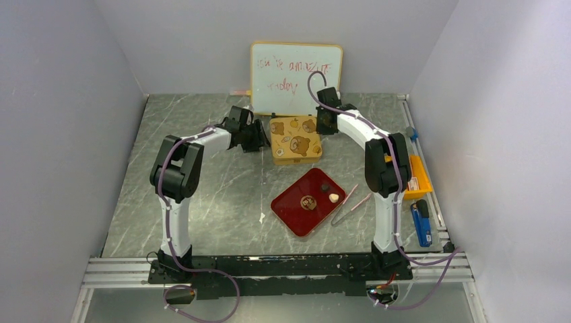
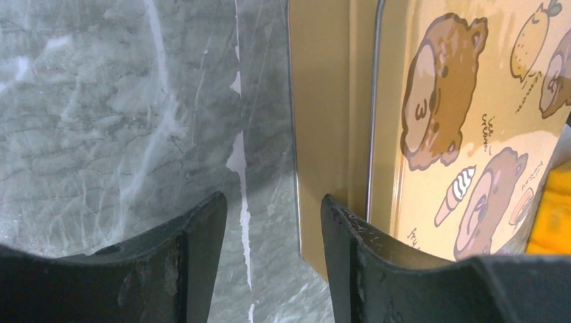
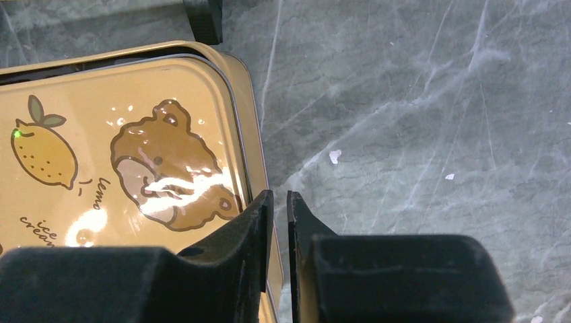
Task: Pack the chocolate
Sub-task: Close the box lid on the packing box.
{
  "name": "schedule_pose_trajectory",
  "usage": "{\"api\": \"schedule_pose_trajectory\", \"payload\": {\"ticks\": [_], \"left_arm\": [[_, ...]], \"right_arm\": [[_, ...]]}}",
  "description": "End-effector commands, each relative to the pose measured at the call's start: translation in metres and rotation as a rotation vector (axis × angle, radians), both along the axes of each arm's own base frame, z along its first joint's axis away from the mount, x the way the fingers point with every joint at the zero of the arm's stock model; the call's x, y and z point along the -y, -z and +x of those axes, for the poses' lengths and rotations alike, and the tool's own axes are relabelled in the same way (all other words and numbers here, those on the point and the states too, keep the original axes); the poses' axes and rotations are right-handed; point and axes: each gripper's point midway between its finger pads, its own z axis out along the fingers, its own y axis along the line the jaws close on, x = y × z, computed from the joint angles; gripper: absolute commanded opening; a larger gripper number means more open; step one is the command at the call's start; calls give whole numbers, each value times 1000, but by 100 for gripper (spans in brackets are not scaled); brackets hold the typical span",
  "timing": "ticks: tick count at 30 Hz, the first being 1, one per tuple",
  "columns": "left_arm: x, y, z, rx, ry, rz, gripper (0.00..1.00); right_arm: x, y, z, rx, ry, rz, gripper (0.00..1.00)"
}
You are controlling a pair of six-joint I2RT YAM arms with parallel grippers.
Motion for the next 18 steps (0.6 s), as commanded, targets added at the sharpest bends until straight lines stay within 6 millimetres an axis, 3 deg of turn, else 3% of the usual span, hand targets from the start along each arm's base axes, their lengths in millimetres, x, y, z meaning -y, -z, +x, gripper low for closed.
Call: {"api": "schedule_pose_trajectory", "payload": {"ticks": [1, 18], "left_arm": [[10, -13, 9, 39, 21, -17, 59], [13, -20, 22, 62, 24, -10, 59]], "right_arm": [[-24, -10, 4, 18, -48, 35, 18], [-41, -8, -10, 10, -80, 26, 19]]}}
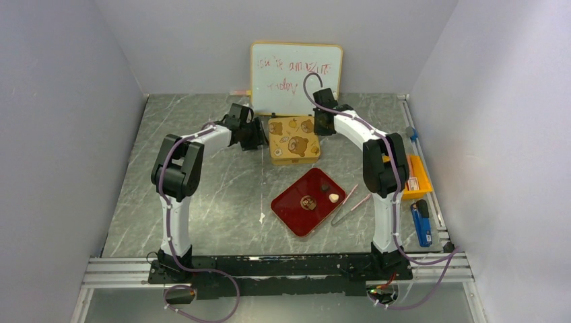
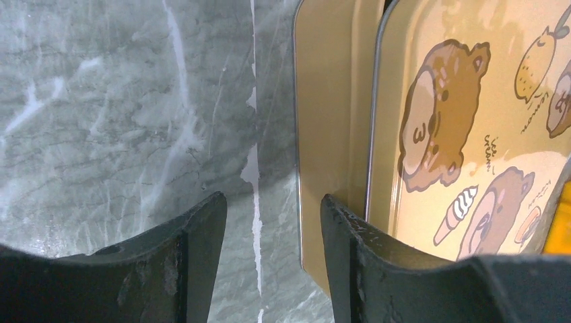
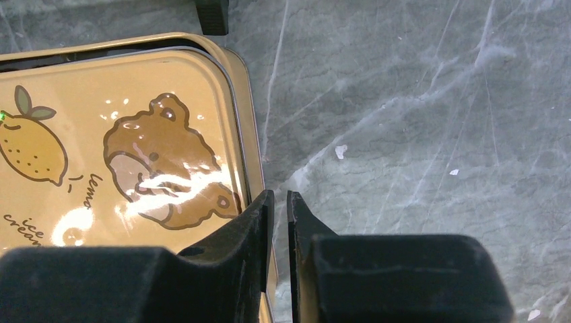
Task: Pack the chocolate
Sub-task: Close the box lid on the packing box.
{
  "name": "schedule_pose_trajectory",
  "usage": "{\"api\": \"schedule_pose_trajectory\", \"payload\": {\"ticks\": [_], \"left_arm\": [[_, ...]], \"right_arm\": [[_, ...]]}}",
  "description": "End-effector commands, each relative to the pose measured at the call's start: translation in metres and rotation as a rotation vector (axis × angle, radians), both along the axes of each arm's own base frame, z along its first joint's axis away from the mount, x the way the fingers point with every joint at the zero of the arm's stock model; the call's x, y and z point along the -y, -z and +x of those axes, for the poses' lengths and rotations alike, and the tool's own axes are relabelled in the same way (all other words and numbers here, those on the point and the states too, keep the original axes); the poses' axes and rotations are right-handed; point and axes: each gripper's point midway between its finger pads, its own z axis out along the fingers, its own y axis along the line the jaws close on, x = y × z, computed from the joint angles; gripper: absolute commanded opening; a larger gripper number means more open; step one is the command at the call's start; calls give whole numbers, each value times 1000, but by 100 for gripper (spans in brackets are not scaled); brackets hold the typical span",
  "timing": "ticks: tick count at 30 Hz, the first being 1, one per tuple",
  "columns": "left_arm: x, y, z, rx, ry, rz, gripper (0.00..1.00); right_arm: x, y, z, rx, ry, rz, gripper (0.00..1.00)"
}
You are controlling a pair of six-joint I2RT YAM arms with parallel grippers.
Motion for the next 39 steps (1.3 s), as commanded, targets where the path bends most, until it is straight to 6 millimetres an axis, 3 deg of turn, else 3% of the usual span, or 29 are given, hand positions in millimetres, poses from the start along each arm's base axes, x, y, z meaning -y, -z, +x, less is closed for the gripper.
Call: {"api": "schedule_pose_trajectory", "payload": {"ticks": [1, 12, 25, 39], "left_arm": [[18, -19, 15, 59, 33, -46, 59], [13, -23, 19, 70, 26, -30, 59], [-26, -38, 23, 98, -43, 11, 59], [-53, -66, 23, 153, -72, 89, 58]], "right_arm": [[-37, -11, -8, 15, -72, 60, 19], [-45, -11, -18, 9, -89, 48, 19], [-42, -11, -20, 12, -91, 35, 19], [-27, -15, -15, 26, -39, 11, 19]]}}
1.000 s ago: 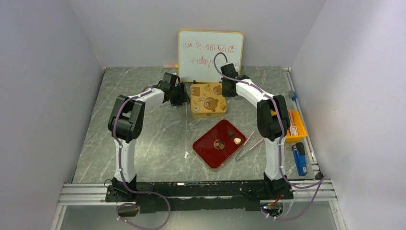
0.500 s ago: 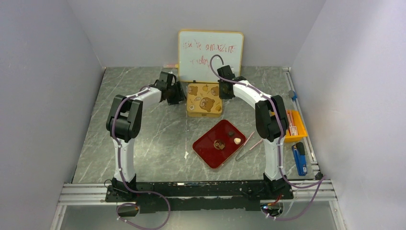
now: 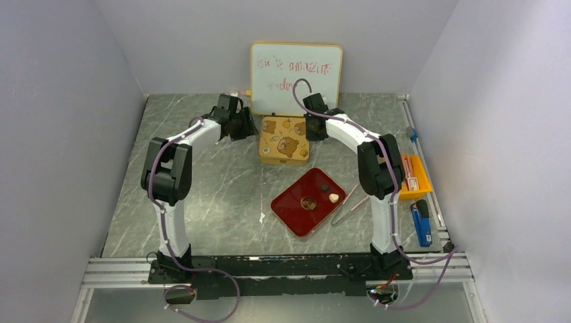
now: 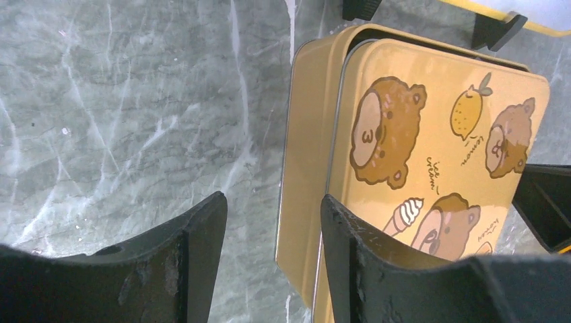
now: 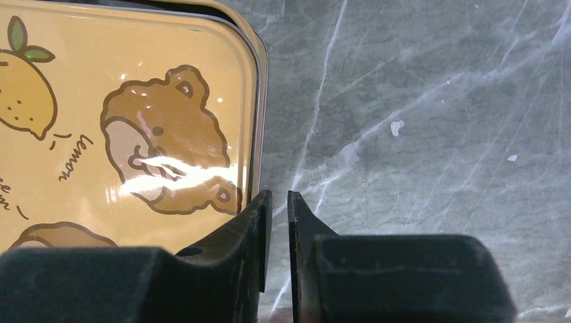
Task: Pack the chocolate
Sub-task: Close the box lid on the packing box.
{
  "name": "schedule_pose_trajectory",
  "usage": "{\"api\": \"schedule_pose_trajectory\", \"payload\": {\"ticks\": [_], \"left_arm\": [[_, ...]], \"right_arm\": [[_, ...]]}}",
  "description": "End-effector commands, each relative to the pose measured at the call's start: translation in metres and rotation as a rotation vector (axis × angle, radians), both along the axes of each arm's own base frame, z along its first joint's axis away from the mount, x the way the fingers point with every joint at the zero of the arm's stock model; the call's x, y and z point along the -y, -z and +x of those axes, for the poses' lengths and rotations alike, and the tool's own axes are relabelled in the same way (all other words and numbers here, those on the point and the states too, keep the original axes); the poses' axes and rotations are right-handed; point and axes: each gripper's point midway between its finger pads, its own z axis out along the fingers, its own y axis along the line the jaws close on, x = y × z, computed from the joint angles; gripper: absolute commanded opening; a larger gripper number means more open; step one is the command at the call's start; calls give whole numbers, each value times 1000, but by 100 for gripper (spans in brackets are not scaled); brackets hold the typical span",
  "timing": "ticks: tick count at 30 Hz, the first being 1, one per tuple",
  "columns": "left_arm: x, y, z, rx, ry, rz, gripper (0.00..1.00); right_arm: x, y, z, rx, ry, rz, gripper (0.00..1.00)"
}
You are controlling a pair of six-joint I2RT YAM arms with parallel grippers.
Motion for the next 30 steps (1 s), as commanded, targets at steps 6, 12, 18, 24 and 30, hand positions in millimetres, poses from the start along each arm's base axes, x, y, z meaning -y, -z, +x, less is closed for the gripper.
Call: {"api": "schedule_pose_trajectory", "payload": {"ticks": [6, 12, 18, 24, 30], "left_arm": [[-18, -33, 1, 76, -21, 25, 58], [-22, -39, 3, 87, -29, 28, 58], [-24, -46, 4, 100, -29, 29, 58], [-26, -60, 3, 124, -25, 31, 58], [-36, -88, -7, 207, -5, 76, 58]], "right_arm": [[9, -28, 8, 59, 44, 36, 21], [12, -31, 9, 67, 55, 35, 24], [16, -37, 12, 84, 71, 35, 25], [24, -47, 15, 107, 95, 23, 27], [39, -81, 17, 205, 126, 21, 44]]}}
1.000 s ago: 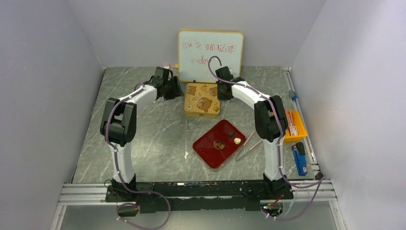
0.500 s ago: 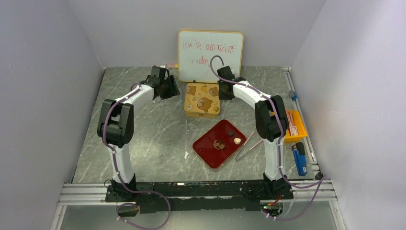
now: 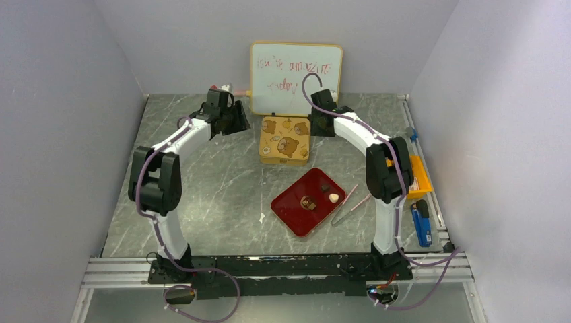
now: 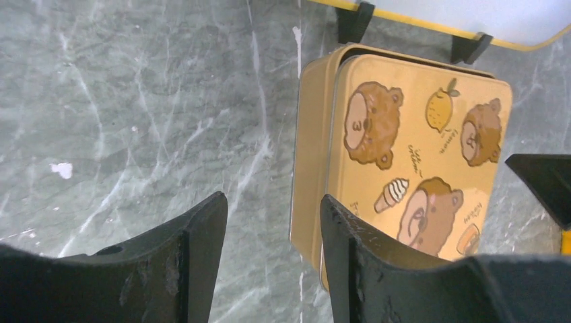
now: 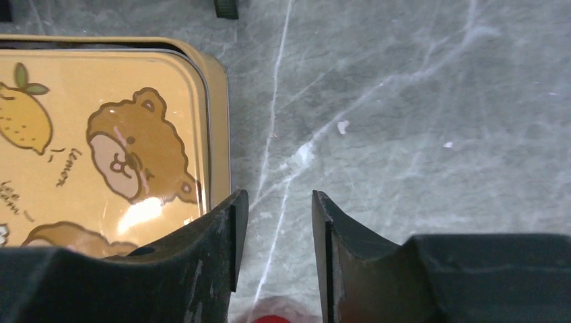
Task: Pack the chocolate
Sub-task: Close the box lid on the packing box, then reset both arms
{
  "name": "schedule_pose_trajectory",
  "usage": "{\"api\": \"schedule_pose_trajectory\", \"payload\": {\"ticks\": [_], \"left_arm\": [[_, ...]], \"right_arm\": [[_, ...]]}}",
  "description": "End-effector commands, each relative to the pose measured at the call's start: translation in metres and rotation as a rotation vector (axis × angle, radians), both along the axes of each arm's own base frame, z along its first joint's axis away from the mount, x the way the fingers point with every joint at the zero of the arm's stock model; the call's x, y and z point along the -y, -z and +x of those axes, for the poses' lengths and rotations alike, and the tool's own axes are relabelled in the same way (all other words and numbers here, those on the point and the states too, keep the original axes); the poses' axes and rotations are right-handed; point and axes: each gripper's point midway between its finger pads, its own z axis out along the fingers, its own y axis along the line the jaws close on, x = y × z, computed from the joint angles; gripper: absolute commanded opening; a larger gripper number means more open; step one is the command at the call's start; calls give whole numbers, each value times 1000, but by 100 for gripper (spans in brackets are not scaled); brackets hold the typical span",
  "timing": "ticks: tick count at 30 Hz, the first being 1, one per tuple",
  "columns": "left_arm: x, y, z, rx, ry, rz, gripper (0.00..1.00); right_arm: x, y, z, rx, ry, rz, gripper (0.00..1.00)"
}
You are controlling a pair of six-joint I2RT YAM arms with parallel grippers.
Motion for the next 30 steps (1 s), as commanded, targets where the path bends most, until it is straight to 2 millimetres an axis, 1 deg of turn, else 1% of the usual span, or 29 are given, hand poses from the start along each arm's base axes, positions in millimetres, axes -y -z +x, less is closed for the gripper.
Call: {"api": "schedule_pose_trajectory", "payload": {"ticks": [1, 3, 7, 9, 11, 12, 13, 14, 15, 18, 19, 20, 21, 24, 27, 28, 30], "left_arm": [[-14, -53, -6, 147, 16, 52, 58], [-19, -65, -11, 191, 20, 76, 58], [-34, -82, -26, 257, 17, 130, 59], [-40, -93, -38, 304, 15, 143, 60], [-54, -105, -48, 376, -26, 177, 61], [-58, -120, -53, 442, -43, 173, 61], [-62, -124, -59, 475, -55, 177, 62], [-66, -125, -64, 495, -63, 182, 62], [-68, -131, -68, 529, -74, 180, 62], [-76, -136, -82, 579, -99, 180, 62], [-79, -138, -87, 600, -105, 182, 62], [-82, -141, -91, 625, -116, 183, 62], [-87, -137, -96, 634, -133, 194, 63], [-99, -139, -109, 697, -172, 213, 64], [-106, -137, -119, 785, -187, 233, 64], [-111, -140, -122, 829, -215, 233, 64], [-119, -135, -128, 864, -243, 251, 65]], "right_arm": [[15, -68, 11, 181, 42, 12, 45], [21, -76, 9, 210, 45, 0, 45], [28, -92, 0, 266, 41, 2, 46], [30, -103, -7, 319, 24, 19, 49], [33, -115, -15, 368, 9, 24, 52], [35, -119, -20, 388, 2, 19, 56], [38, -123, -25, 407, 1, 18, 57], [41, -129, -30, 431, 2, 20, 57], [44, -130, -35, 443, 2, 19, 57], [50, -134, -51, 487, -1, 23, 67], [53, -130, -57, 489, -1, 21, 69], [54, -130, -60, 494, 1, 22, 70], [57, -129, -63, 496, 7, 20, 70], [64, -125, -69, 494, 34, 7, 72], [69, -122, -73, 500, 52, -7, 75], [70, -122, -74, 502, 55, -10, 76], [71, -121, -75, 508, 57, -11, 77]]}}
